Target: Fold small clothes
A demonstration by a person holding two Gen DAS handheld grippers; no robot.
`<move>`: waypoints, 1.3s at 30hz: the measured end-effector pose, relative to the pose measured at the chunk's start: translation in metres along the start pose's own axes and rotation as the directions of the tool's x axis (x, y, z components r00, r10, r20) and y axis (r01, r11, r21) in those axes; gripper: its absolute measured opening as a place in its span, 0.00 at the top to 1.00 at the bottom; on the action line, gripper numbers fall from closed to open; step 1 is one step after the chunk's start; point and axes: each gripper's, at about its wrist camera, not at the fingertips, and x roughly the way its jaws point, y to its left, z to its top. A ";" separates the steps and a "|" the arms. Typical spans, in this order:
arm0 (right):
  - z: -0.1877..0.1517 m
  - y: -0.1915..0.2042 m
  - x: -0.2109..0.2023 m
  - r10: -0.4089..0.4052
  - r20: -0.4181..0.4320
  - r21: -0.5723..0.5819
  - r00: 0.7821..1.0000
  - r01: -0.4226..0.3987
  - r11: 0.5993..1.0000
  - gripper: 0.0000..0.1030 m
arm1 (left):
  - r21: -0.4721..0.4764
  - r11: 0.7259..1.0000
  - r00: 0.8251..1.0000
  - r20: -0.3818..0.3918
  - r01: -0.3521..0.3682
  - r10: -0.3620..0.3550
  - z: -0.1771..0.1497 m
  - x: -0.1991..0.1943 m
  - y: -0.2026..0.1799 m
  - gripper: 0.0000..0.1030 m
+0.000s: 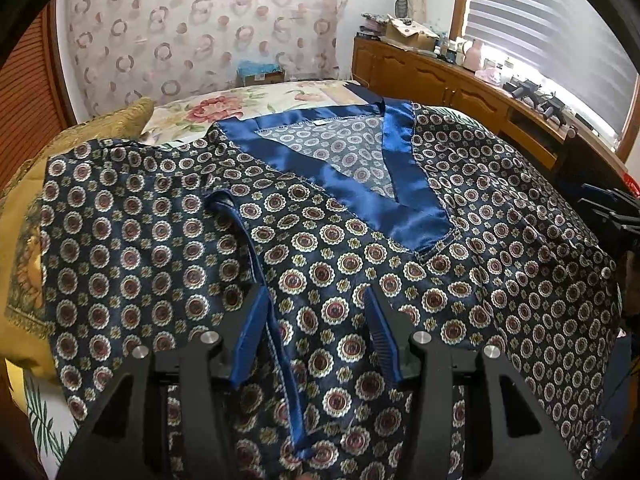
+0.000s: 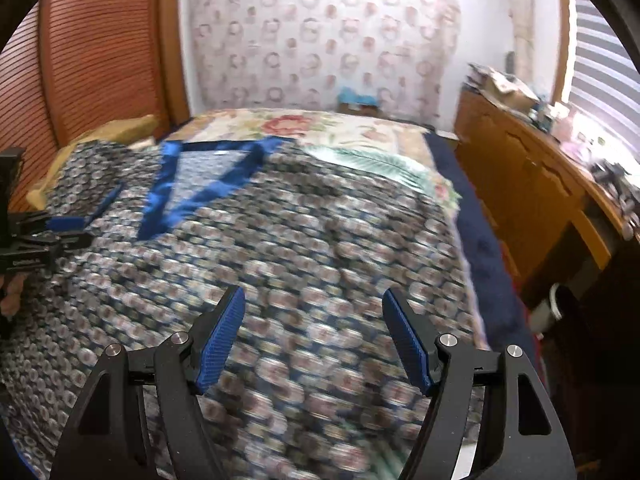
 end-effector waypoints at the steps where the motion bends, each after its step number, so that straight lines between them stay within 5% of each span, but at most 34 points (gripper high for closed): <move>1: -0.003 -0.009 -0.002 -0.015 -0.002 0.013 1.000 0.015 1.000 0.29 | 0.002 1.000 1.000 -0.001 0.001 -0.001 0.002 0.002 -0.001 0.52; 8: -0.019 -0.056 -0.002 -0.087 -0.040 0.079 0.995 0.090 0.993 0.29 | 0.021 1.000 1.000 -0.024 0.002 -0.001 0.001 0.014 -0.008 0.52; 18: -0.039 -0.082 0.004 -0.063 -0.101 0.134 0.993 0.077 0.988 0.33 | 0.058 0.998 1.000 -0.023 -0.008 0.009 0.000 0.017 -0.015 0.50; 32: -0.056 -0.086 -0.004 -0.021 -0.118 0.128 0.993 0.037 0.991 0.63 | 0.061 0.998 1.000 -0.025 -0.006 0.008 0.000 0.018 -0.016 0.46; 39: -0.055 -0.089 -0.011 -0.052 -0.114 0.086 0.992 0.062 0.994 0.96 | 0.063 0.998 1.000 -0.025 -0.009 0.011 0.000 0.018 -0.016 0.44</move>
